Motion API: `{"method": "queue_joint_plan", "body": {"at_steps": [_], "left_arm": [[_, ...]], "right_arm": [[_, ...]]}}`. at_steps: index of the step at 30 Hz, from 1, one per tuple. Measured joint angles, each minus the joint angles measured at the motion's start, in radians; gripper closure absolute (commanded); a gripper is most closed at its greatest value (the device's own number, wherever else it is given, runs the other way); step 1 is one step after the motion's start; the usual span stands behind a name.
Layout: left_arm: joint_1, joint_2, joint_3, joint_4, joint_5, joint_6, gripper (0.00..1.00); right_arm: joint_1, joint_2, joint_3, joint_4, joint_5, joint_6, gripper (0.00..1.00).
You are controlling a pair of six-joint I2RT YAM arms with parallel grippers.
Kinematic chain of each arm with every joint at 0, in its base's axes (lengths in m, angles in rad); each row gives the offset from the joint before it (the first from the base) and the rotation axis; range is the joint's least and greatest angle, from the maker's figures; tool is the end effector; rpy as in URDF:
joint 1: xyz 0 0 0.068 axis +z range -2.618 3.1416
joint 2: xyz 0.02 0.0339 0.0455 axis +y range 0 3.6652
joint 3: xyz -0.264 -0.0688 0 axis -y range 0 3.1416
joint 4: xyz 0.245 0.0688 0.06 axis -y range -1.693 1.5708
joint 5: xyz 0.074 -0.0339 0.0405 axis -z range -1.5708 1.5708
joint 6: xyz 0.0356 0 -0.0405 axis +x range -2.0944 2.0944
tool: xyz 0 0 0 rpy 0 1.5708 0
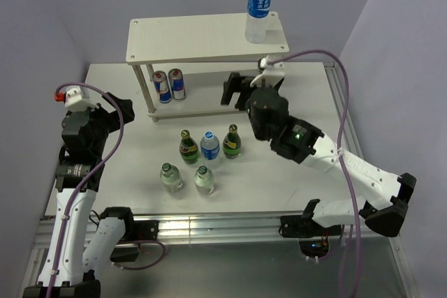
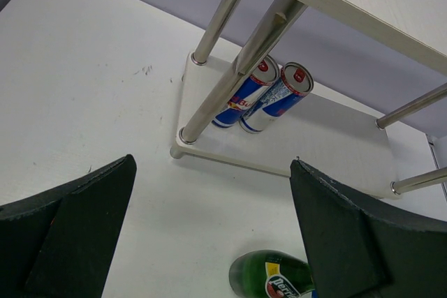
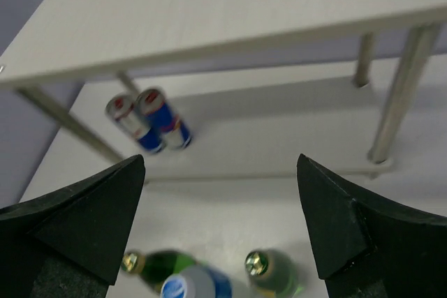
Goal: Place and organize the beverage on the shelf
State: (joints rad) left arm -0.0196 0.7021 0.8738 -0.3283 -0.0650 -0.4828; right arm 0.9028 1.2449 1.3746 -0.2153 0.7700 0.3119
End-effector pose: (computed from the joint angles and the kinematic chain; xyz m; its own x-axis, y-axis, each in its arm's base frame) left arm 0.1578 -0.0008 0.3679 -0.1174 -0.4611 -0.8796 -0.1119 0.8862 -0.4496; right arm 0.1866 0.1965 0.4463 -0.0915 0.2397 -0.9665 -0.1113 0.9621 0.2491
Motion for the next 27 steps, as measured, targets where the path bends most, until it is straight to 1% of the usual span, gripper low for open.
{"method": "queue_joint_plan", "body": {"at_steps": [2,4,6,9,12,19,27], "left_arm": [[0.001,0.000,0.000,0.000,0.000,0.000,0.01],[0.002,0.000,0.000,0.000,0.000,0.000,0.01],[0.003,0.000,0.000,0.000,0.000,0.000,0.01],[0.003,0.000,0.000,0.000,0.000,0.000,0.01],[0.003,0.000,0.000,0.000,-0.001,0.000,0.01],[0.003,0.000,0.000,-0.003,-0.003,0.000,0.01],[0.003,0.000,0.000,-0.014,-0.003,0.000,0.01]], "right_arm": [[0.064,-0.044,-0.103,0.021,-0.026,0.042,0.04],[0.096,-0.069,-0.221,0.046,-0.056,0.086,0.04],[0.132,-0.068,-0.329,0.064,-0.078,0.127,0.04],[0.182,-0.036,-0.427,0.062,-0.109,0.173,0.04],[0.220,-0.005,-0.447,0.082,-0.120,0.216,0.04],[0.277,-0.005,-0.457,0.088,-0.110,0.253,0.04],[0.314,0.023,-0.464,0.103,-0.108,0.274,0.04]]}}
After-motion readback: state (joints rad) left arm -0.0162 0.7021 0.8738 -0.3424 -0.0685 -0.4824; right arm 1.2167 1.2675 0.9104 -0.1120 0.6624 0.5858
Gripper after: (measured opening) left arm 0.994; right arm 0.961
